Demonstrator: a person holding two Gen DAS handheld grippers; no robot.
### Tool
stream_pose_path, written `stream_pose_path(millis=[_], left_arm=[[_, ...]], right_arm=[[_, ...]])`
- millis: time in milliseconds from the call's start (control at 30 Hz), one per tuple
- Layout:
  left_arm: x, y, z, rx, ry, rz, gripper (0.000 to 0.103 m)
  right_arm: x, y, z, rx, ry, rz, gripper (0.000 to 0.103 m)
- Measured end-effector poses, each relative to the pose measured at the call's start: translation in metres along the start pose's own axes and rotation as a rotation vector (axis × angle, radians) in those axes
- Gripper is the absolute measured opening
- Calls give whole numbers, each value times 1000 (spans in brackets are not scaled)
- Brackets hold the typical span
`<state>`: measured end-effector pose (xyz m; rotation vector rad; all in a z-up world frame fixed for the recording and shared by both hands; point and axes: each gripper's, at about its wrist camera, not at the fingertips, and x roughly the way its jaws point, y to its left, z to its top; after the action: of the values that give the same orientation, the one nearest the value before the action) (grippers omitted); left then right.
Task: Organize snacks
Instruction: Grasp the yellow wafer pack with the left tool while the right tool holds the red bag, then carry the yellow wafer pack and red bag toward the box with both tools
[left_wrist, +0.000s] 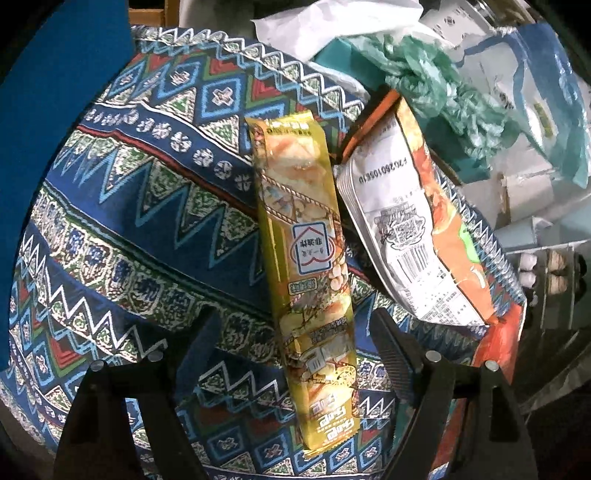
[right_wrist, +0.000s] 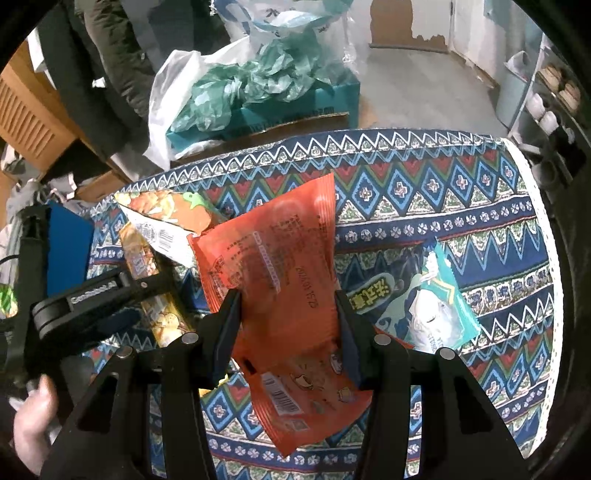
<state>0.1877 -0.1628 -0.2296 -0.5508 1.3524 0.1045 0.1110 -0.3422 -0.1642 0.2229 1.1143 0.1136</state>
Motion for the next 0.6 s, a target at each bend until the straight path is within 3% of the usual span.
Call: stream_pose_path(millis=[100,133,200,300,600], left_arm=[[4,-11,3,62,1,33,79],[4,-13,3,78,-4,36,72],[5,-18,7,114,-16,21,42],[7,-13,11,98,6,-45,37],[-12,6,-4,222,-17,-2,32]], right_arm=[[-1,0,0,0,0,3,49],[-1,1,0,2,0,4,49],[-2,2,-1,2,1,6,49],[-3,4,-2,-1,0,10,49],[-14,16,-11,-8,-20,16,49]])
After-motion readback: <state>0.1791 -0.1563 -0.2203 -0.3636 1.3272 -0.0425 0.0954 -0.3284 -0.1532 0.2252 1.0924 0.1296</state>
